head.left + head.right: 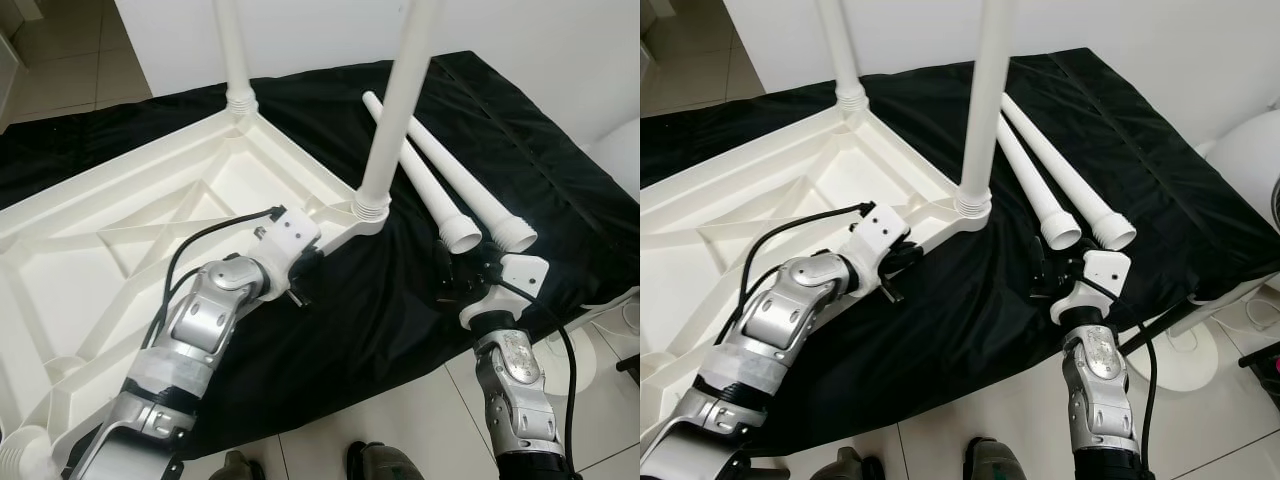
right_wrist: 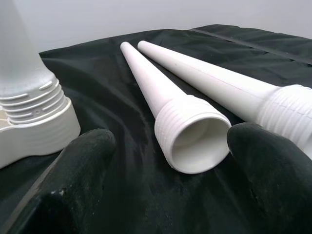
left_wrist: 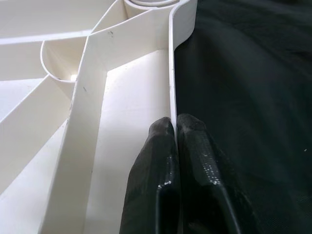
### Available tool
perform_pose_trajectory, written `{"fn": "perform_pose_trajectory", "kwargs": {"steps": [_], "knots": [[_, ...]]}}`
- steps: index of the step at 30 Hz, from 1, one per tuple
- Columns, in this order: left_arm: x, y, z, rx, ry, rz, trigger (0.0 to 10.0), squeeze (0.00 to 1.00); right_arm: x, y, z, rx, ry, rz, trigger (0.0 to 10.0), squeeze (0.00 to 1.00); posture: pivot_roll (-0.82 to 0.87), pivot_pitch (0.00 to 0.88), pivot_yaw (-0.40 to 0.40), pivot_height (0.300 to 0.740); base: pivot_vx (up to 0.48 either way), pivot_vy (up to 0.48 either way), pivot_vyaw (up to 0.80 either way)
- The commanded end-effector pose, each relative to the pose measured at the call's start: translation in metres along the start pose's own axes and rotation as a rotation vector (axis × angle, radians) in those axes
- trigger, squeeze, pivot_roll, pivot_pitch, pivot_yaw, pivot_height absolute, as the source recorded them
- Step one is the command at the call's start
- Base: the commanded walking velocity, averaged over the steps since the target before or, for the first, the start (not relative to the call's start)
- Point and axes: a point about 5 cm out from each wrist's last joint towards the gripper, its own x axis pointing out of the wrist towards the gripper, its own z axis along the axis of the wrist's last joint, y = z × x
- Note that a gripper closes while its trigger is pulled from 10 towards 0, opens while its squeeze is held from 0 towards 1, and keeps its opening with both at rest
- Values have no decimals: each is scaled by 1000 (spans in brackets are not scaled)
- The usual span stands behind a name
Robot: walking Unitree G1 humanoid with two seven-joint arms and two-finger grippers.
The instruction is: Building children table
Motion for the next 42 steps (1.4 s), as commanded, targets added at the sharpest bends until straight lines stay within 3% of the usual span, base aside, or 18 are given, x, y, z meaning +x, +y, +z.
{"fn": "perform_pose_trajectory", "kwargs": {"steps": [1,3,6,11,16,18,24,25,26,27,30,34,35,36,39,40,42], "knots": [[-6,6,-17,-10,74,44,0,0,0,1,-3,-1,19,6,10000,0,-126,120,56,740,0,0,0],[-21,7,-18,30,61,-56,0,0,2,2,-4,-7,18,16,10000,0,-117,120,55,740,0,0,0],[-26,6,-18,42,53,-98,0,0,3,3,-4,-9,18,21,10000,0,-116,120,54,740,0,0,0],[-44,-5,-15,101,0,-284,0,0,7,4,-3,-18,16,35,10000,0,-111,119,51,740,0,0,0],[-52,-11,-16,119,2,-370,0,0,10,2,-3,-31,14,44,10000,0,-109,119,51,740,0,0,0],[-56,-21,-13,132,-15,-436,0,0,11,1,-2,-41,12,49,10000,0,-109,118,51,740,0,0,0],[-55,-33,-12,121,-26,-483,0,0,13,1,-3,-50,13,61,10000,0,-106,116,53,740,0,0,0],[-54,-39,-13,116,-27,-512,667,533,14,1,-3,-54,13,69,10000,0,-105,116,55,740,0,0,0],[-54,-39,-13,116,-27,-512,667,533,14,1,-3,-54,13,69,10000,0,-105,116,55,740,0,0,0],[-53,-41,-13,100,-29,-522,10000,1000,14,1,-3,-58,12,74,10000,0,-104,115,56,740,0,0,0],[-53,-42,-12,93,-32,-535,10000,1000,15,1,-3,-57,10,88,10000,0,-102,113,57,740,0,0,0],[-50,-38,-10,145,-33,-484,10000,1000,15,1,-2,-58,4,110,10000,0,-104,110,60,740,0,0,0],[-49,-34,-9,161,-39,-454,10000,59,15,1,-1,-55,1,119,10000,0,-104,109,61,740,0,0,0],[-46,-27,-5,146,-54,-408,10000,0,15,0,0,-55,-1,134,10000,0,-106,109,62,740,0,0,0],[-44,-16,2,115,-91,-347,10000,0,14,-1,2,-37,0,169,10000,0,-106,109,62,740,0,0,0],[-44,-13,5,98,-108,-334,10000,0,14,-2,3,-36,1,179,10000,573,-108,107,62,740,0,0,0],[-44,-11,7,85,-123,-324,10000,0,13,-3,4,-34,4,187,10000,573,-108,106,62,740,0,0,0]]}}
